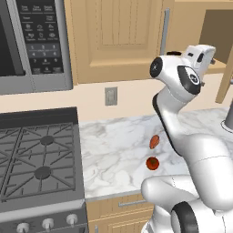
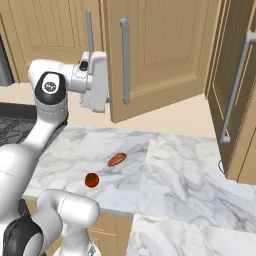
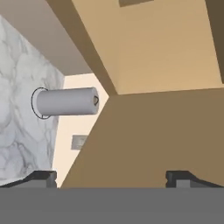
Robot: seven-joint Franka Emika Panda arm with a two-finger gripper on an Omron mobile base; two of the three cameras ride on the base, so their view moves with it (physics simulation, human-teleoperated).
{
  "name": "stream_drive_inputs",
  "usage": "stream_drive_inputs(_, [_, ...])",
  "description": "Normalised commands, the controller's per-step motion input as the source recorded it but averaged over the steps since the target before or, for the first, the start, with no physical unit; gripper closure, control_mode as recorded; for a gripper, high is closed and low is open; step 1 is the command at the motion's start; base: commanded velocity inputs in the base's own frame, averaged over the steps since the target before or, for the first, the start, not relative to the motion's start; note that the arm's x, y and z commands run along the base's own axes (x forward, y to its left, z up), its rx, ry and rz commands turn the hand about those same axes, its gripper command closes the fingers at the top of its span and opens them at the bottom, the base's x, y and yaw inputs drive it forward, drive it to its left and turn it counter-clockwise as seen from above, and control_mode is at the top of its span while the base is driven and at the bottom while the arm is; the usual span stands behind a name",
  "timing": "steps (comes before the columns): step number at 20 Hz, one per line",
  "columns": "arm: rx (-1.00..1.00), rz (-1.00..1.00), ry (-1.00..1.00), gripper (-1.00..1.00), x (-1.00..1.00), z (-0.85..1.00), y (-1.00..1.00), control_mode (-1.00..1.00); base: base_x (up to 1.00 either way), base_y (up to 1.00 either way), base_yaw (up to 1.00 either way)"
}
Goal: Pick the pan from the cabinet and place it on the stove. Then turn on the stove burner for the pan.
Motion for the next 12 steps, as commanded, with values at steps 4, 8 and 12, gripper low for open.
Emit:
stream_drive_inputs(4, [0.0,-0.14,0.05,-1.0,-0.17,-0.12,-0.69,-1.0,0.0,0.0,0.0])
stream_drive_inputs(8, [0.0,-0.13,0.01,-1.0,-0.3,-0.1,-0.73,-1.0,0.0,0.0,0.0])
stream_drive_inputs(12, [0.0,-0.13,0.0,-1.0,-0.41,-0.08,-0.77,-1.0,0.0,0.0,0.0])
